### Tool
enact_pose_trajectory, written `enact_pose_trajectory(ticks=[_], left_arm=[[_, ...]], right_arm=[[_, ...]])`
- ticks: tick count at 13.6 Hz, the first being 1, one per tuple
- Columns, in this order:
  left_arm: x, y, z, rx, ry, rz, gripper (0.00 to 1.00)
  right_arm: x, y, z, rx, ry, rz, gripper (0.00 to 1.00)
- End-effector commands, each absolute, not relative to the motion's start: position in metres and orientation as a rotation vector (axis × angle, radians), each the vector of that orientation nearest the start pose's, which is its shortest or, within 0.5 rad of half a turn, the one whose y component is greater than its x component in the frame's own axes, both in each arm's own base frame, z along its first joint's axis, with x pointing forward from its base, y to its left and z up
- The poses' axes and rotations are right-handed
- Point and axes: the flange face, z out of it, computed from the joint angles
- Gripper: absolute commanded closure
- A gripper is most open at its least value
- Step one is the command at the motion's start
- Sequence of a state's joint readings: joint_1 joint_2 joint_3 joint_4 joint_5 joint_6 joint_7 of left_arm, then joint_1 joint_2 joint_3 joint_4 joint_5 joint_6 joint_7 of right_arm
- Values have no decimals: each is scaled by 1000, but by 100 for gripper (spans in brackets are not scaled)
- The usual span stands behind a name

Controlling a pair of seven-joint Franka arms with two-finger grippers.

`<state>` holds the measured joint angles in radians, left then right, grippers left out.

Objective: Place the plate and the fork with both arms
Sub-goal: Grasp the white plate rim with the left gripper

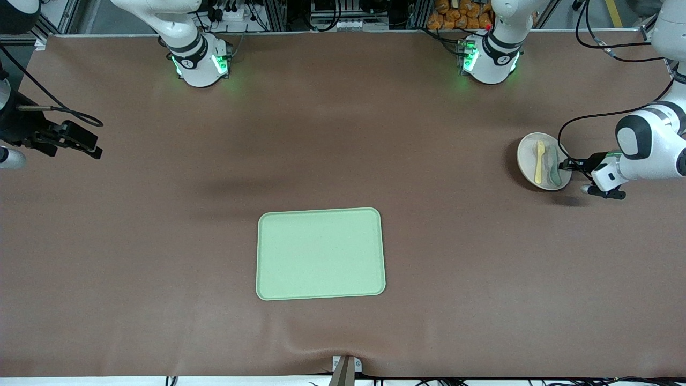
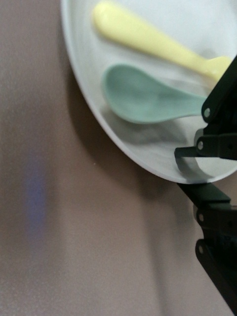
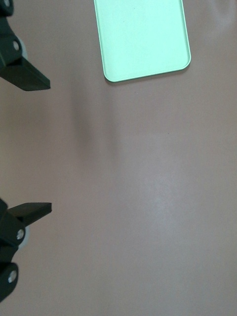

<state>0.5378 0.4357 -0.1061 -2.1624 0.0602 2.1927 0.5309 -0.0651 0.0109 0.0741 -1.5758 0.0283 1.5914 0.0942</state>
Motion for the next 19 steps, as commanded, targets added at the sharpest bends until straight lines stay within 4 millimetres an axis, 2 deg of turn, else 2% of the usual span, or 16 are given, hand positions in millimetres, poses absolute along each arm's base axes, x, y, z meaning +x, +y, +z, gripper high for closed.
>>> enact_pose_trajectory(ticks=[1, 4, 7, 9, 12, 14, 17, 19], left_arm=[[475, 202, 169, -3260, 299, 562, 100], [490, 195, 186, -3262, 321, 499, 100], [519, 184, 217, -3266, 361, 432, 100], [537, 174, 235, -3329, 331, 412, 100], [544, 167, 242, -3345, 326, 407, 100], [556, 166, 256, -3352, 334, 371, 100], [587, 132, 283, -3442, 301, 286, 100], [611, 81, 289, -3445, 234, 301, 100]], right_arm=[[561, 2, 620, -3094, 143, 0, 0], [561, 1, 619, -3094, 143, 3, 0], [561, 1, 620, -3094, 143, 0, 0], [561, 1, 619, -3094, 143, 3, 0], [561, 2, 619, -3094, 143, 5, 0], [561, 1, 619, -3094, 143, 3, 0], [561, 1, 619, -3094, 143, 3, 0], [561, 2, 618, -3094, 143, 7, 0]])
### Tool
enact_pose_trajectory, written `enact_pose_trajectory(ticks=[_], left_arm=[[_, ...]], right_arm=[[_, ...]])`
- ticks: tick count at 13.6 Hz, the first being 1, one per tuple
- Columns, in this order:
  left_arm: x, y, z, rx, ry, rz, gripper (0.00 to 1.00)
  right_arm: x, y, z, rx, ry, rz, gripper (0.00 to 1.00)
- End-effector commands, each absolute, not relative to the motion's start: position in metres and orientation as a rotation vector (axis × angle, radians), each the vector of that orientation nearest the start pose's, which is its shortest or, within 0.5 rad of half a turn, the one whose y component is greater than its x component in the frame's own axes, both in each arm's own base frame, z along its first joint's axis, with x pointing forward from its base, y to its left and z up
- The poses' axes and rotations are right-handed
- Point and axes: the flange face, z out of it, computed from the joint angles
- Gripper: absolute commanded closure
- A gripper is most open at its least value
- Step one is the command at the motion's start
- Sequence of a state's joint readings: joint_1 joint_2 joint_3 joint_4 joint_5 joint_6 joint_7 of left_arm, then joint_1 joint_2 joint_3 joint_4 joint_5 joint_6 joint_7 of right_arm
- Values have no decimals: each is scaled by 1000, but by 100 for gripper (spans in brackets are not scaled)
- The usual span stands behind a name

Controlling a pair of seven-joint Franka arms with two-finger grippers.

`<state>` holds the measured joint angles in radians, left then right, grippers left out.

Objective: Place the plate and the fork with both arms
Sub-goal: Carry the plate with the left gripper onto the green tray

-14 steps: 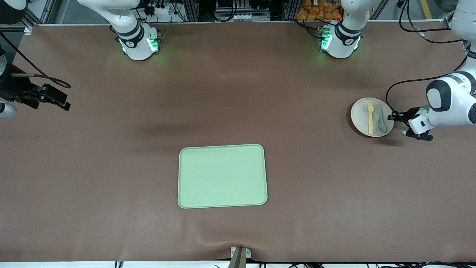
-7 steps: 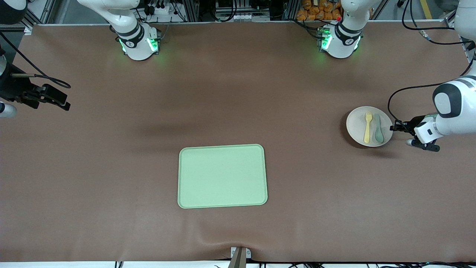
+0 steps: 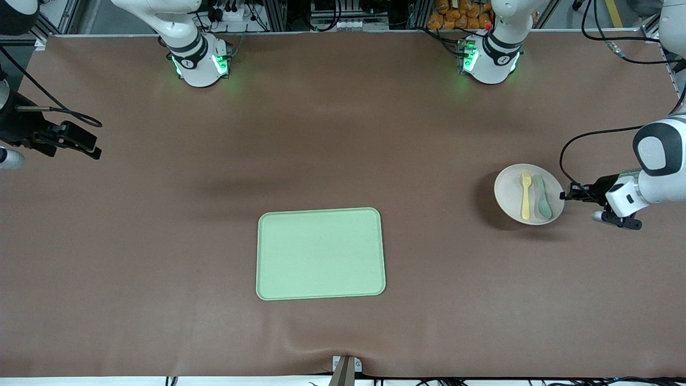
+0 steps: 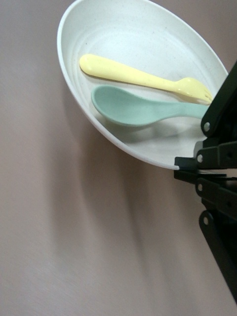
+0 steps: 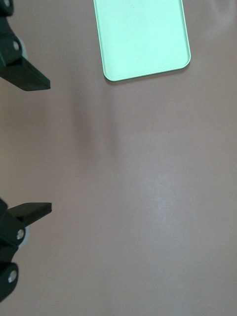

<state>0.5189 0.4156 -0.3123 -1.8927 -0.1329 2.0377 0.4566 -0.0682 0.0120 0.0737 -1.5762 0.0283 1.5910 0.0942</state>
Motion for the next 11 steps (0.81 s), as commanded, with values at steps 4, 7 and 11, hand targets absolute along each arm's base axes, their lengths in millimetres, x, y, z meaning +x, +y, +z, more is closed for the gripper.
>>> enact_pose_trajectory(ticks=[4, 7, 11], left_arm=[[658, -32, 300, -3430, 13, 363, 100], [676, -132, 291, -3458, -180, 450, 100], [691, -246, 278, -3512, -247, 415, 100]], right_arm=[[561, 1, 618, -3094, 143, 5, 0], [561, 1, 618, -3094, 146, 5, 0], [561, 2, 617, -3081, 148, 11, 0]])
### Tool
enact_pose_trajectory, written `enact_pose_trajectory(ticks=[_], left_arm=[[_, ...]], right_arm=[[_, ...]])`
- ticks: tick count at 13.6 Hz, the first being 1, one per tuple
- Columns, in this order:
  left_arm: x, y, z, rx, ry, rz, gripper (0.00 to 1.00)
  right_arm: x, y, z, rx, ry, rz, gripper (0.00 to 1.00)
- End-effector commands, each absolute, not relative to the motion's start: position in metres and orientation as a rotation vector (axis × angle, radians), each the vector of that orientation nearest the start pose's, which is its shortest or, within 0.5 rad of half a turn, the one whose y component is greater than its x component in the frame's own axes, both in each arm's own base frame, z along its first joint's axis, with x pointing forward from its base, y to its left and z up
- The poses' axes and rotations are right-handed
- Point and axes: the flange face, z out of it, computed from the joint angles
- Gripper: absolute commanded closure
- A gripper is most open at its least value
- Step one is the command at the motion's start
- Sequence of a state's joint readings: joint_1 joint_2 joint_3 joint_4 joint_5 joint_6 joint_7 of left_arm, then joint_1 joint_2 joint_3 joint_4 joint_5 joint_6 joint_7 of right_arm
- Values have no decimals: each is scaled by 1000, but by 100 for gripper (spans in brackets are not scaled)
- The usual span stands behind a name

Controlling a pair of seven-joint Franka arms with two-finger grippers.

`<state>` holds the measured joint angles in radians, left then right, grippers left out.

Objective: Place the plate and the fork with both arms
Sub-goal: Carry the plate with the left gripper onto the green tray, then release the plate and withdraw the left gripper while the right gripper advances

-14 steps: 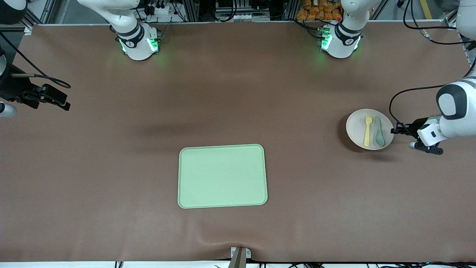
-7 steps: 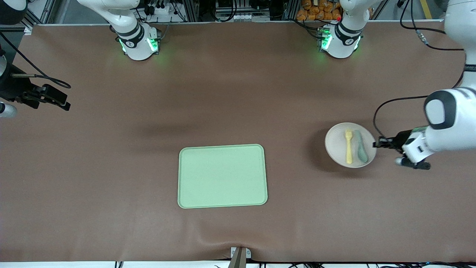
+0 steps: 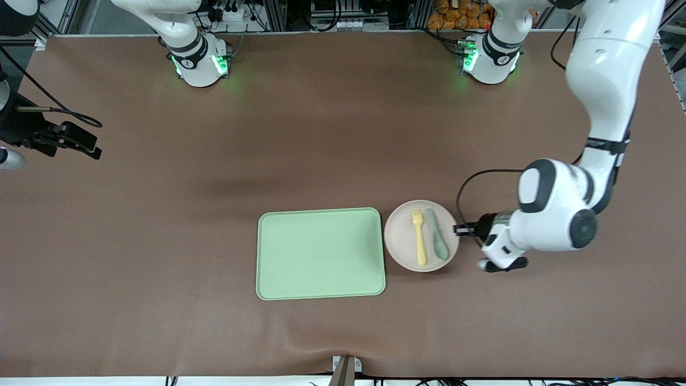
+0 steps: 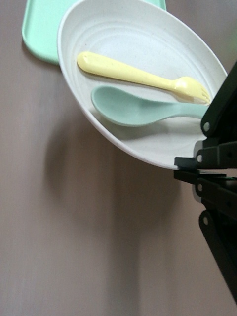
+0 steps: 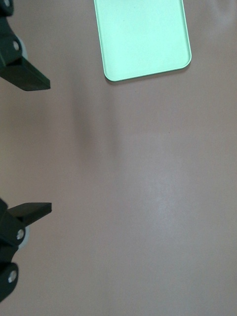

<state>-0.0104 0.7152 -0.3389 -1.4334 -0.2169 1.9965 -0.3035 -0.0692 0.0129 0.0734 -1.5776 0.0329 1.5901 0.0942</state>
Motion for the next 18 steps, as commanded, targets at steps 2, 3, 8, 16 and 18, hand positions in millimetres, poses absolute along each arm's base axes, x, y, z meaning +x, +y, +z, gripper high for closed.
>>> enact_pose_trajectory(ticks=[2, 3, 8, 16, 18], left_arm=[[687, -287, 258, -3574, -275, 341, 100], [682, -307, 249, -3582, -282, 329, 100], [672, -365, 226, -3614, -266, 248, 100], [658, -390, 196, -3605, -214, 226, 100], [654, -397, 191, -3609, -213, 206, 100]], right_arm=[[561, 1, 618, -3080, 148, 6, 0], [561, 1, 618, -3080, 150, 6, 0], [565, -1, 612, -3079, 151, 20, 0], [572, 4, 594, -3077, 137, 77, 0], [573, 6, 592, -3078, 130, 89, 0]])
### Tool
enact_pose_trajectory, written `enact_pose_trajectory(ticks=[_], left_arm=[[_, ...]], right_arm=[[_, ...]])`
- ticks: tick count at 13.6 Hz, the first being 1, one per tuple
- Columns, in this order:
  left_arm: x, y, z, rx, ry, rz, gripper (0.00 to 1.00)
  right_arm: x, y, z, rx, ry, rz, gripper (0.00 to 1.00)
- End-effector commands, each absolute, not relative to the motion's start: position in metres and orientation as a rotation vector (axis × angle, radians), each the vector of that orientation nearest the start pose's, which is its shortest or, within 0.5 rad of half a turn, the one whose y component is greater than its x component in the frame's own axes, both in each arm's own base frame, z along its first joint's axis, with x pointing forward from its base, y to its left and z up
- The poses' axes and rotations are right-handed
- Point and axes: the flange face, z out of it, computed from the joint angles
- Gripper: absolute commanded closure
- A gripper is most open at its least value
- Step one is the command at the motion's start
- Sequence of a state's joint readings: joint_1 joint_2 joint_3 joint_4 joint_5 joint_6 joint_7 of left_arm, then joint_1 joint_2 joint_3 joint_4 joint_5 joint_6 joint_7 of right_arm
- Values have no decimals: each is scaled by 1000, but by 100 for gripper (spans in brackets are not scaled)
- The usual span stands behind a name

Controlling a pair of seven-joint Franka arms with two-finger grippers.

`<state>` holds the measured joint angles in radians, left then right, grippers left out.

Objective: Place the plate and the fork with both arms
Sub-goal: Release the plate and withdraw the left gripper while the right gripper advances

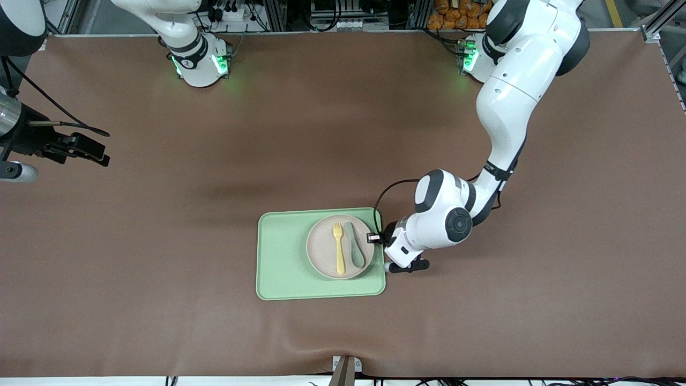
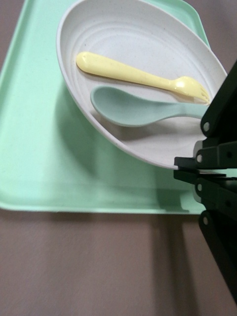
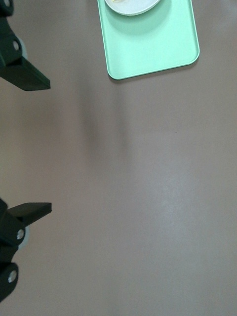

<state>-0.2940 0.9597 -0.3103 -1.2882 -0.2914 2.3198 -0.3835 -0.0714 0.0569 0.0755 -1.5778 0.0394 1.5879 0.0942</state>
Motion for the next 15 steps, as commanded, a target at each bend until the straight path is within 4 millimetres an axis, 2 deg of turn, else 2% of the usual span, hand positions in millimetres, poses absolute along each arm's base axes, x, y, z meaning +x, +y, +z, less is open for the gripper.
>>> enact_pose_trajectory(ticks=[1, 2, 4, 6, 8, 10, 13, 14, 15], left_arm=[[653, -399, 190, -3610, -213, 193, 100], [653, -400, 191, -3612, -225, 193, 77], [654, -400, 193, -3611, -228, 180, 0], [657, -398, 206, -3610, -239, 140, 0], [666, -392, 239, -3626, -247, 63, 0], [674, -381, 274, -3628, -267, -16, 0], [689, -351, 326, -3591, -372, -118, 0], [695, -332, 345, -3563, -384, -140, 0], [700, -309, 374, -3521, -380, -173, 0]], right_arm=[[575, 8, 588, -3077, 128, 101, 0], [575, 8, 587, -3077, 128, 106, 0], [575, 9, 586, -3077, 123, 108, 0], [577, 10, 584, -3076, 124, 111, 0], [576, 21, 586, -3075, 98, 105, 0], [578, 39, 589, -2985, 104, 100, 0], [587, 47, 574, -2933, 120, 131, 0], [590, 53, 569, -2934, 110, 128, 0], [594, 57, 566, -2932, 106, 119, 0]])
